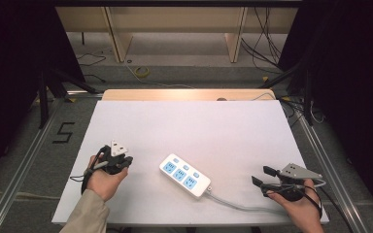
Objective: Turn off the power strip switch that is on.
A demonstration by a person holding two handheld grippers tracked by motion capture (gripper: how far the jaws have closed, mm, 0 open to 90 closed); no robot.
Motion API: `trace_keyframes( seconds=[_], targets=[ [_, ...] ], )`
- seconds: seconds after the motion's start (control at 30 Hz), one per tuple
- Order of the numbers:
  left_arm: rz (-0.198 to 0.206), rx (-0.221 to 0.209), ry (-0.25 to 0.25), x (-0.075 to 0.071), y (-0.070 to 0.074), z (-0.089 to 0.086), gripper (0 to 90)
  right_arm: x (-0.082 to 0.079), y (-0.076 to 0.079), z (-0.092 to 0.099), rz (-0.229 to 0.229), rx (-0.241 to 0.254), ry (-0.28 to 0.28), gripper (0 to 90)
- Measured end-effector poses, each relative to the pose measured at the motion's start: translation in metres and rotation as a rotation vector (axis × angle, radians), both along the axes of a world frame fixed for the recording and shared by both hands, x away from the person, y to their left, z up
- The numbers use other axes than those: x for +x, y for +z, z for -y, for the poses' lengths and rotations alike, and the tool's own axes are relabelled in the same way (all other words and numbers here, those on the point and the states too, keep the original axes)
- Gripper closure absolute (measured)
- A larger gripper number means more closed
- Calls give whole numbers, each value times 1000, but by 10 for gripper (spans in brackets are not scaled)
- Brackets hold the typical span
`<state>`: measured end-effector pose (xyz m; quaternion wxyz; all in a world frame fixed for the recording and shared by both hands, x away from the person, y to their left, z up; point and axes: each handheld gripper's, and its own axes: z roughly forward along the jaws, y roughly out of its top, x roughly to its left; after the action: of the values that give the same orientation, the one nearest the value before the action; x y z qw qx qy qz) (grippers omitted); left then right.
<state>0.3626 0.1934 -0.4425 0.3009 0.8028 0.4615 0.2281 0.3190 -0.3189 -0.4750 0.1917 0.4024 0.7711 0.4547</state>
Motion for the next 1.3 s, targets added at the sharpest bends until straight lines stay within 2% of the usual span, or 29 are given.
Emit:
trace_keyframes(
  seconds=[0.73, 1.3],
  targets=[
    [-15, -11, -20, 5, 3, 9, 898, 0, 0, 0, 2, -2, 2, 369],
    [-15, -12, -43, 8, 5, 22, 898, 0, 0, 0, 3, -3, 1, 369]
  ],
)
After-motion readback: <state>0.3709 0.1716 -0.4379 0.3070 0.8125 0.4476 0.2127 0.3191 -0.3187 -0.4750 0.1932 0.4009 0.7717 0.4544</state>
